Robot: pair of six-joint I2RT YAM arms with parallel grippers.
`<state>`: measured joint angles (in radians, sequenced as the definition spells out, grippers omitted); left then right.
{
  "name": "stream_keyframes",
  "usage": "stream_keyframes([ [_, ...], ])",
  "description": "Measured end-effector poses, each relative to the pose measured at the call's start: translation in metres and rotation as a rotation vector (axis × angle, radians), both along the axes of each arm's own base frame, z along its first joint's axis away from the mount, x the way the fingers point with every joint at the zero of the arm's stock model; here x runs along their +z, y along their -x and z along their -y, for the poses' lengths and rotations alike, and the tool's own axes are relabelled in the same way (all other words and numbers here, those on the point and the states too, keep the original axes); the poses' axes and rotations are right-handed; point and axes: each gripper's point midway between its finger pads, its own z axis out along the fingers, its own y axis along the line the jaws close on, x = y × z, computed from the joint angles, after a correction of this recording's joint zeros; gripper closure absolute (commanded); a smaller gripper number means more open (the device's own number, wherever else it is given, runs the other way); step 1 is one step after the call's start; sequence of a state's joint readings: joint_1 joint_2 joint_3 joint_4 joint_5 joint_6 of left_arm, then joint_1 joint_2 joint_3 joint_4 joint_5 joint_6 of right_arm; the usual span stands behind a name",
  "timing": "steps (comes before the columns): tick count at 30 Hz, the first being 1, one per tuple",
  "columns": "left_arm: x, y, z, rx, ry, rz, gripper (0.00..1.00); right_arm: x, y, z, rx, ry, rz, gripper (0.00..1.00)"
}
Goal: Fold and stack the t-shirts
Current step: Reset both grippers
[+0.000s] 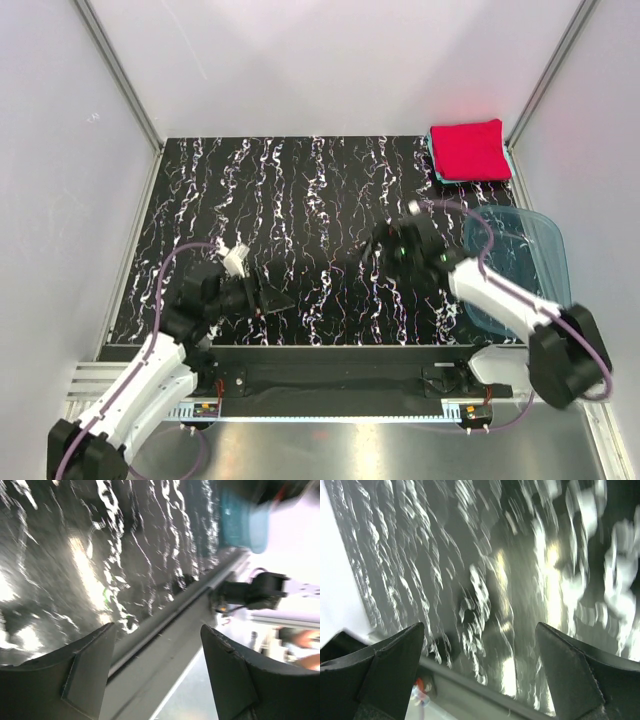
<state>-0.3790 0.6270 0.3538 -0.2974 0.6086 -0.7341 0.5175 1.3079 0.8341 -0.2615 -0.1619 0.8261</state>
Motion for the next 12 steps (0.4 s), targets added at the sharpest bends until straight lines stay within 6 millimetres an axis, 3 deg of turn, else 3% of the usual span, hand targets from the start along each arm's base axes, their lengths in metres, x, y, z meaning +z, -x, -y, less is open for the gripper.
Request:
stream_keyframes([
  [3,-0.004,0.007,0.007,0.029,0.137,-0.025,0.25,-0.027,0.052,0.008,-0.07,-0.088,-0.116,0.0],
  [6,0.002,0.012,0.012,0.054,0.294,-0.03,0.25,-0.029,0.077,0.014,-0.124,-0.173,-0.15,0.0],
  [8,0.017,0.013,0.014,0.065,0.393,-0.029,0.25,-0.024,0.087,0.017,-0.152,-0.231,-0.149,0.0],
  [12,0.086,0.026,0.011,0.027,0.615,0.127,0.24,-0.016,0.103,0.024,-0.187,-0.365,-0.1,0.0],
])
